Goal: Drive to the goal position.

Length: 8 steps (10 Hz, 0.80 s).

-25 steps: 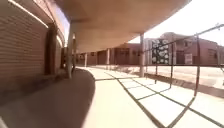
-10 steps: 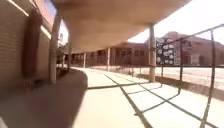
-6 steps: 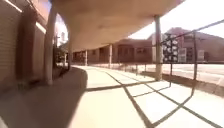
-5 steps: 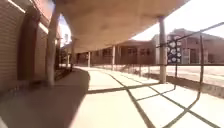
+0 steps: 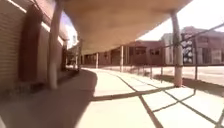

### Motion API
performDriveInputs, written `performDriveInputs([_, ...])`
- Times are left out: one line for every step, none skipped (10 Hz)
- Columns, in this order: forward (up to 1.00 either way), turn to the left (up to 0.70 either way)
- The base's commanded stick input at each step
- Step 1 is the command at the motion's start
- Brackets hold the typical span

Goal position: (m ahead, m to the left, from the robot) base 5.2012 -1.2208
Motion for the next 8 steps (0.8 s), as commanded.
performDriveInputs([0.85,0.00])
performDriveInputs([0.85,0.00])
performDriveInputs([0.85,0.00])
performDriveInputs([0.85,0.00])
performDriveInputs([0.85,0.00])
performDriveInputs([0.85,0.00])
performDriveInputs([0.85,0.00])
performDriveInputs([0.85,0.00])
